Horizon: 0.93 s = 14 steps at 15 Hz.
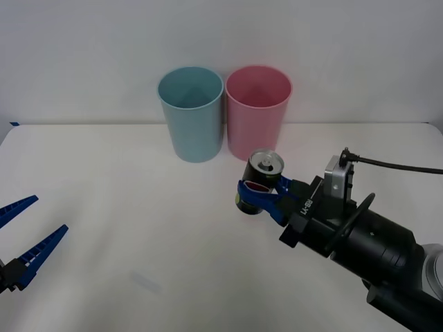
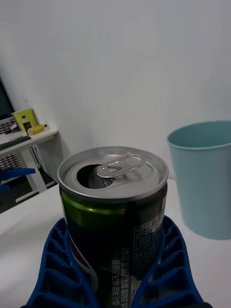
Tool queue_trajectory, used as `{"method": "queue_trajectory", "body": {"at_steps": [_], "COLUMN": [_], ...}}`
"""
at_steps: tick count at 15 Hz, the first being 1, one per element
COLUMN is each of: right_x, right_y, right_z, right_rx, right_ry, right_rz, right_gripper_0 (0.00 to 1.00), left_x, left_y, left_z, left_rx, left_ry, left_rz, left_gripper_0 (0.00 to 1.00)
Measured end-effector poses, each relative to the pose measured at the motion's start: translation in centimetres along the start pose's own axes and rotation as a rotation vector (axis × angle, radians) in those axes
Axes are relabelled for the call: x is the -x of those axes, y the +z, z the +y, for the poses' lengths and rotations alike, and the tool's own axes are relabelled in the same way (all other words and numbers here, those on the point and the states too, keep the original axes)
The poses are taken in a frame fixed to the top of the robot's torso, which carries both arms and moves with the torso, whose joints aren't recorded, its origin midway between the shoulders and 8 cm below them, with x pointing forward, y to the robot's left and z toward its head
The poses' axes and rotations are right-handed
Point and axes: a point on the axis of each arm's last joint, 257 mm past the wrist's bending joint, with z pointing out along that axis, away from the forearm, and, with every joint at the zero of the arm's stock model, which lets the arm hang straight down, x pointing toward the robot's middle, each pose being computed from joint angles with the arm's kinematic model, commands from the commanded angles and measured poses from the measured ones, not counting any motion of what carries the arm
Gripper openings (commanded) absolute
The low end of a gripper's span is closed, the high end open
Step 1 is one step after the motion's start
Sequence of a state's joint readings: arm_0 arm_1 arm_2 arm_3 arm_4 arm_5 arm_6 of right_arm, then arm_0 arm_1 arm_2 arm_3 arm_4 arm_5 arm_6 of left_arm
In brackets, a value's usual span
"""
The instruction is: Grasp the object on the table and drop it into the matching bin: aluminum can to the light blue bin, PET bottle to the pink bin.
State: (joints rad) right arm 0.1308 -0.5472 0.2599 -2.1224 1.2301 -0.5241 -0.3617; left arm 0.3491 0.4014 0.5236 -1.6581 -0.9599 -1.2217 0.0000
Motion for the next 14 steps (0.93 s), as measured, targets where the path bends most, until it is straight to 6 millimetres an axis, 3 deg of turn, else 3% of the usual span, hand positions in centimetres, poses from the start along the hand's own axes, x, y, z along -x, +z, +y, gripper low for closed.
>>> {"method": "queue_trajectory", "body": {"at_steps": [6,11,14], "right_x": [7.1,10.4,11.4], "right_y": [3.3,8.1,11.9], "right_z": [-3.6,-9.3,-12.4], "right_rx": [0.013,-0.013,-0.047], "right_ry": [0.018,-0.038,-0.065], "right_rz": [-0.081,-0.088,-0.08], "right_gripper_0": [0.0,0.0,0.0], "left_x": [0.0,0.0,0.0], "left_y": [0.0,0.0,0.0], "left_z": [0.0,0.0,0.0], "left_rx": [0.0,0.0,0.0], "left_ry": [0.0,0.0,0.0], "left_rz": [0.0,0.0,0.0], "left_gripper_0": [1.0,1.0,1.0]}}
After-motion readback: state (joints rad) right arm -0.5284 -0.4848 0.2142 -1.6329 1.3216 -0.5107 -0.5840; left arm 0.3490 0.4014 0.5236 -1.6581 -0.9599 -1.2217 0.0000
